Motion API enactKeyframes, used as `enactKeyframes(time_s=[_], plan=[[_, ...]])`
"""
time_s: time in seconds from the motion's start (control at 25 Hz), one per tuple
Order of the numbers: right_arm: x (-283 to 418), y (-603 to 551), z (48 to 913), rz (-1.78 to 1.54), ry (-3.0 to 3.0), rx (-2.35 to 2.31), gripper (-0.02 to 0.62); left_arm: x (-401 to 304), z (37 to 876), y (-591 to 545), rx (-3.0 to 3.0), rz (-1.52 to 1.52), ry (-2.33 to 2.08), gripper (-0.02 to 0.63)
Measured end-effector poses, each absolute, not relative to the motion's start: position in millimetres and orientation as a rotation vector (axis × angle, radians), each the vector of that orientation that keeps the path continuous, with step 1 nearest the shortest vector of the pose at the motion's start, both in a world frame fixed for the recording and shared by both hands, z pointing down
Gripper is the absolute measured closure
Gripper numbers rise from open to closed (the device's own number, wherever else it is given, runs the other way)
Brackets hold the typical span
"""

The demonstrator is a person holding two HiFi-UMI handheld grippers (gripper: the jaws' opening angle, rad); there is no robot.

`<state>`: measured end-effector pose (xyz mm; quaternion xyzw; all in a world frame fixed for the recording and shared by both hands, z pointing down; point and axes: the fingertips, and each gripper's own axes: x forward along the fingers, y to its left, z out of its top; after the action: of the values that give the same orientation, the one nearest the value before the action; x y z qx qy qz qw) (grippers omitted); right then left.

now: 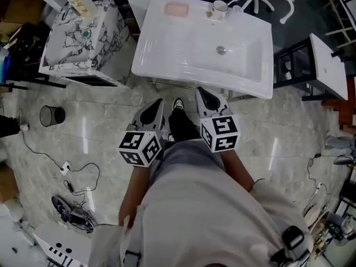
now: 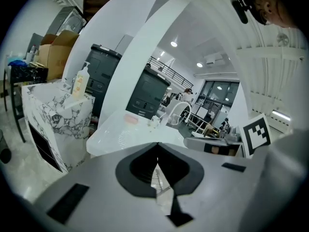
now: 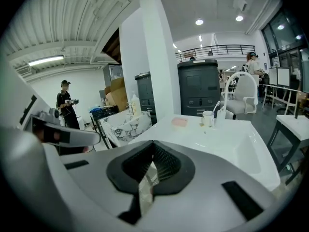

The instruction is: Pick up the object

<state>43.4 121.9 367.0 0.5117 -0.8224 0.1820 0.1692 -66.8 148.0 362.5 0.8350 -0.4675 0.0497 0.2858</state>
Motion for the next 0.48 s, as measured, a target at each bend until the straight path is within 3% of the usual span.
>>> enactKeyframes(time_s=[0.48], plan=[[35.7,38.8,381.9,0.571,-2.319,1.418,0.584,-71.7,372.0,62.5,2.204,0.175,-1.240,0.606]])
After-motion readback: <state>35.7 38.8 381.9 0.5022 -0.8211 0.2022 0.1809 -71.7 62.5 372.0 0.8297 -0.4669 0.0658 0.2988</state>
